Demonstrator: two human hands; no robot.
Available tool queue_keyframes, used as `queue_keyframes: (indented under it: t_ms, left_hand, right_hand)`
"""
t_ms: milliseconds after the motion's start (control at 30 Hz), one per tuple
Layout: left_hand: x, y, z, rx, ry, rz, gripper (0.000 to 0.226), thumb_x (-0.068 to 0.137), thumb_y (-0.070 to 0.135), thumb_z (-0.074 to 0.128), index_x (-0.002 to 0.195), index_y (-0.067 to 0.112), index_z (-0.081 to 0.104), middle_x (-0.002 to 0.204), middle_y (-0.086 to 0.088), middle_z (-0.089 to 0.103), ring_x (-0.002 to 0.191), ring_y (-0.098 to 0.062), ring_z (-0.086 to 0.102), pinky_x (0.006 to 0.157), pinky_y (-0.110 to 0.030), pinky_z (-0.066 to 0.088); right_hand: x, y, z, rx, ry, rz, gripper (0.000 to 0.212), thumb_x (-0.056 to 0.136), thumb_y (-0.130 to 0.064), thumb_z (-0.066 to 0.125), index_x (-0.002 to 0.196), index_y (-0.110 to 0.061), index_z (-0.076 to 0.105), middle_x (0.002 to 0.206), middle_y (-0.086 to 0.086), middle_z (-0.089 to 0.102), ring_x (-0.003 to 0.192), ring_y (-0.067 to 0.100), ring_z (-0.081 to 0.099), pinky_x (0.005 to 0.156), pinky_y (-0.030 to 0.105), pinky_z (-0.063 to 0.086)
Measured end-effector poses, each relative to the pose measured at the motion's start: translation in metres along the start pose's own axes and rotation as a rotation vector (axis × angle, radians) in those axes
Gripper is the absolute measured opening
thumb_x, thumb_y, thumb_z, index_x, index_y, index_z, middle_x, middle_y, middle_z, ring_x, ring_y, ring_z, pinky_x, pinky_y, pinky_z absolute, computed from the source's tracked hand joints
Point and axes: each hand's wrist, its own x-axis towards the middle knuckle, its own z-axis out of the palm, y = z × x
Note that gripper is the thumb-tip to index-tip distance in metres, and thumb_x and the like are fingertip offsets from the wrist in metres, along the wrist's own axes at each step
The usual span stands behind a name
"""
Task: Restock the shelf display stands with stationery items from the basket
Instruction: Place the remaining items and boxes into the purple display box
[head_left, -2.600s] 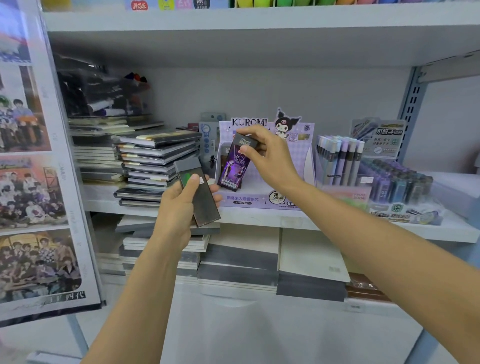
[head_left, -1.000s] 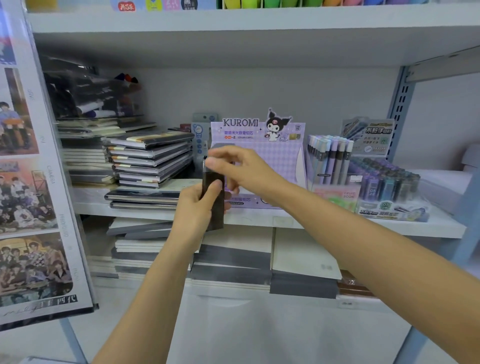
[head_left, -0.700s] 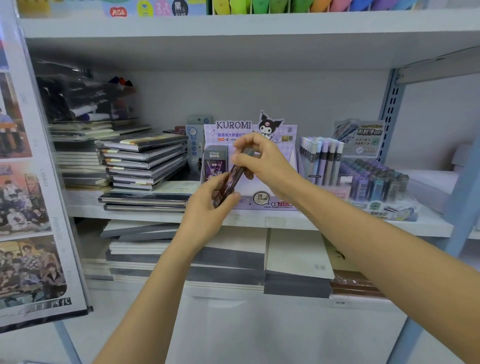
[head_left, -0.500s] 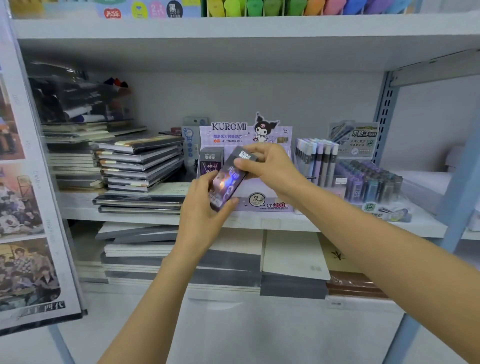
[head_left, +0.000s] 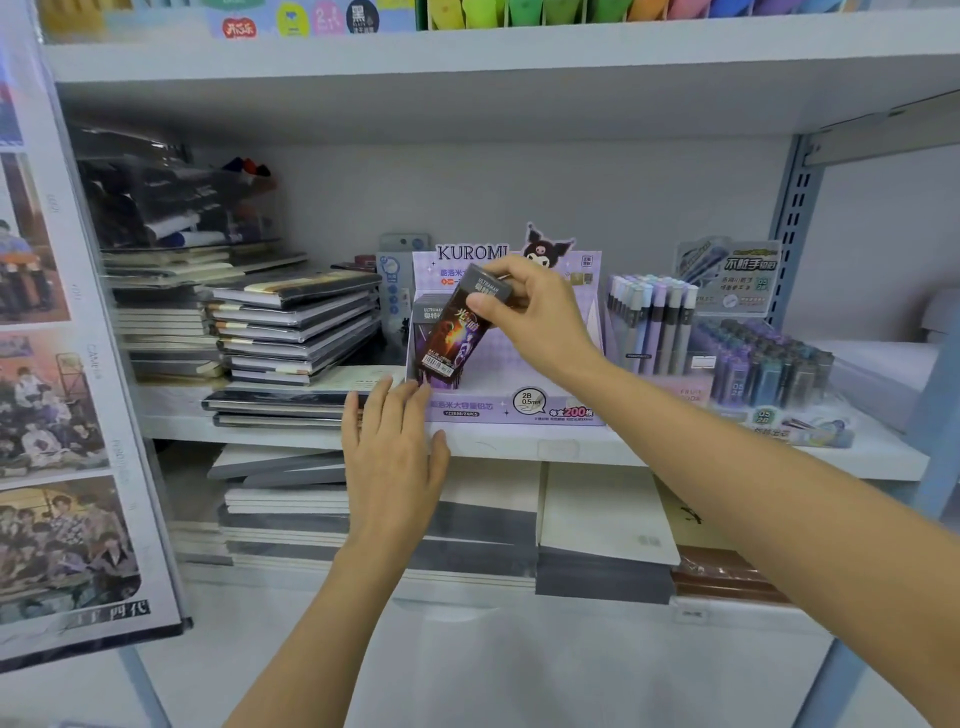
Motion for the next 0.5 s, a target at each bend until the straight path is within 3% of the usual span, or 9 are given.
queue_keyframes:
  t_ms: [300, 400, 500]
  left_hand:
    - [-0.001, -0.002, 0.000, -0.010, -0.019, -0.009, 0.047, 0.083, 0.013, 0.067, 0.129, 0.006, 0.058, 0.132, -0.011, 0.058, 0.131, -0.032, 0.047, 0.116, -0.051, 0.023]
    - [-0.001, -0.003, 0.000, 0.001, -0.022, -0.003, 0.048, 0.083, 0.012, 0.067, 0.129, 0.005, 0.057, 0.133, -0.011, 0.057, 0.131, -0.031, 0.047, 0.116, -0.051, 0.023]
    - [-0.002, -0.002, 0.000, 0.007, -0.038, 0.001, 0.050, 0.083, 0.012, 0.065, 0.131, 0.005, 0.056, 0.134, -0.012, 0.056, 0.131, -0.031, 0.046, 0.116, -0.052, 0.023]
  right_hand:
    - [0.008, 0.000, 0.013, -0.296, -0.197, -0.083, 0.019, 0.088, -0.014, 0.068, 0.106, -0.009, 0.067, 0.090, 0.011, 0.071, 0.085, 0.028, 0.064, 0.080, 0.037, 0.051]
    - [0.006, -0.003, 0.024, -0.318, -0.209, -0.151, 0.028, 0.087, -0.012, 0.068, 0.114, -0.014, 0.059, 0.091, 0.006, 0.069, 0.080, 0.021, 0.063, 0.076, 0.031, 0.051]
    - [0.003, 0.000, 0.030, -0.268, -0.157, -0.169, 0.025, 0.085, -0.008, 0.069, 0.106, -0.012, 0.055, 0.095, -0.003, 0.065, 0.083, 0.016, 0.060, 0.076, 0.030, 0.051]
